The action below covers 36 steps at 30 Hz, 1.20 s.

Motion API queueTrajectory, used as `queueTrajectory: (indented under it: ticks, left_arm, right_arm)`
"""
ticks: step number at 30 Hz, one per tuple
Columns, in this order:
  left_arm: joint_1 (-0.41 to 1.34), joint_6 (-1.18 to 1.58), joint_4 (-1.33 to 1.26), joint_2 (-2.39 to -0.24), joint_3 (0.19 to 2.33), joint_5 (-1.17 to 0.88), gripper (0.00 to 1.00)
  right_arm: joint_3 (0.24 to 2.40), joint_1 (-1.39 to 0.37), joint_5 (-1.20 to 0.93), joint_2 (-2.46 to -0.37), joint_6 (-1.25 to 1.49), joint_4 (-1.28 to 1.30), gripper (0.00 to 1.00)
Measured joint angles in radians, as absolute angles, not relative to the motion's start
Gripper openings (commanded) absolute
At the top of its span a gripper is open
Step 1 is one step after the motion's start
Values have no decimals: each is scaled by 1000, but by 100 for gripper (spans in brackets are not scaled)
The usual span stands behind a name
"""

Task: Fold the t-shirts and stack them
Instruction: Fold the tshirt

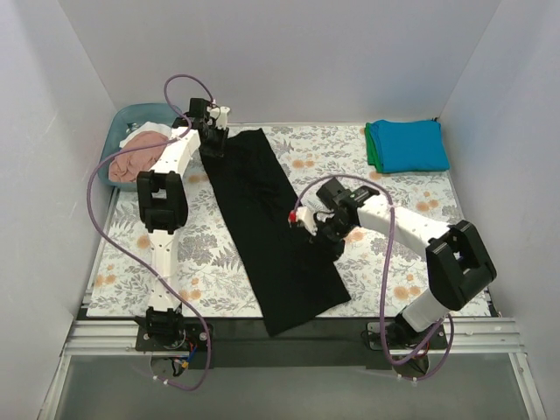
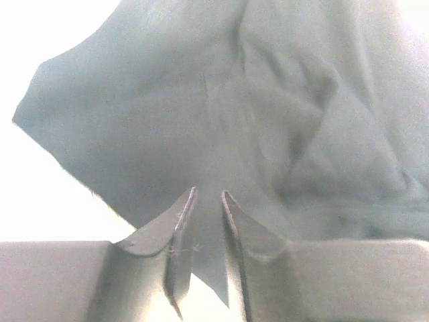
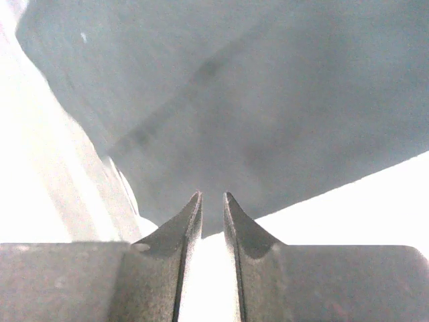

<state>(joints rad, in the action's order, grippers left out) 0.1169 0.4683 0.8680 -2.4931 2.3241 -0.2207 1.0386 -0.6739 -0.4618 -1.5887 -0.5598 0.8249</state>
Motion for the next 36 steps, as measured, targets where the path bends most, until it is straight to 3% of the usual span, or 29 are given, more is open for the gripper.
queueTrajectory:
  ticks: [3, 8, 14, 20, 28, 36]
  left_arm:
    - [125, 477, 793, -2312, 2080, -229, 22]
    - [141, 517, 744, -2067, 1820, -257, 14]
    - [150, 563, 712, -2046, 1664, -279, 11]
    - [151, 589, 712, -2172, 1662, -282, 10]
    - [192, 634, 716, -2283, 1813, -330, 8]
    - [290, 665, 695, -2391, 1988, -371, 14]
  right_arm:
    - [1156, -638, -492, -1572, -546, 834, 23]
    - [1267, -584, -475, -1689, -500, 787, 20]
    - [1310, -590, -476, -1892, -419, 725, 18]
    - [1298, -607, -498, -1942, -353, 653, 17]
    - [1178, -653, -582, -1894, -281, 529, 18]
    - [1221, -612, -649, -1872, -240, 552, 28]
